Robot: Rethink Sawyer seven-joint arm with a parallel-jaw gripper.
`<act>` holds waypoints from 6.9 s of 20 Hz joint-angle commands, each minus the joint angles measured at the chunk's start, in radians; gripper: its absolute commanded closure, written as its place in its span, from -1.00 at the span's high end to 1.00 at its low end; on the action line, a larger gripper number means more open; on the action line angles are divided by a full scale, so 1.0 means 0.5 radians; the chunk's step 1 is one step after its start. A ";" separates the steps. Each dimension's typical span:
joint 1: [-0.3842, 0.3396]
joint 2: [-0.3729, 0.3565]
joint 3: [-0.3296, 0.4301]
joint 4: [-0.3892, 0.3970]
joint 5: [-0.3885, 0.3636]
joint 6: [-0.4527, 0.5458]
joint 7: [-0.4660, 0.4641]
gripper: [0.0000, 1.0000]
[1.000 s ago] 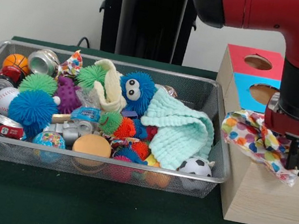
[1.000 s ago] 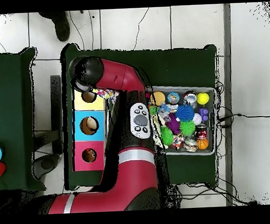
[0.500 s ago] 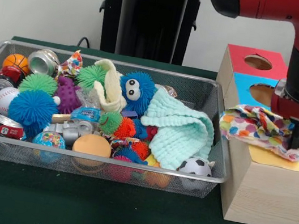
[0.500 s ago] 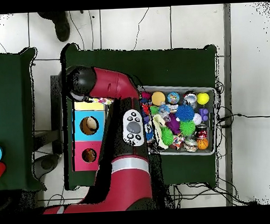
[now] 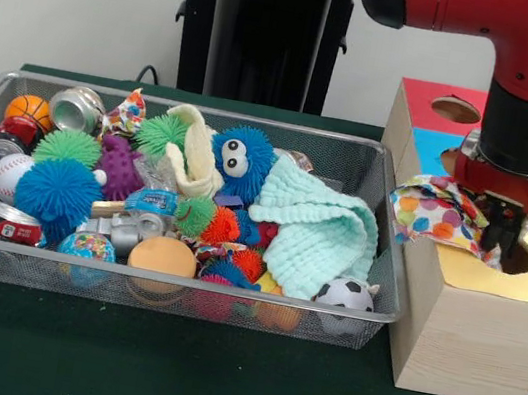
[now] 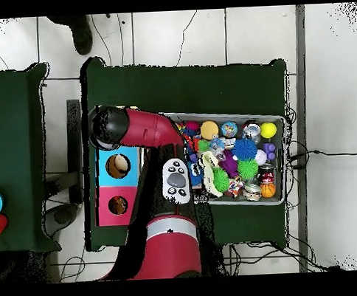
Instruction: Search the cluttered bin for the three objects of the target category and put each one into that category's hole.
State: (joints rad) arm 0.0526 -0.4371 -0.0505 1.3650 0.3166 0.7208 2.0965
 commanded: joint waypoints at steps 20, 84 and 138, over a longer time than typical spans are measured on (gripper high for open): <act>0.198 0.418 -0.141 0.138 -0.250 -0.804 0.294 -1.00; 0.443 -0.366 -0.465 0.356 -0.158 -0.149 0.249 1.00; 0.111 -0.462 -0.192 0.613 -0.342 -0.502 0.088 1.00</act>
State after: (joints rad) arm 0.1336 -0.6802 -0.2475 1.5870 0.1877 0.4828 2.0965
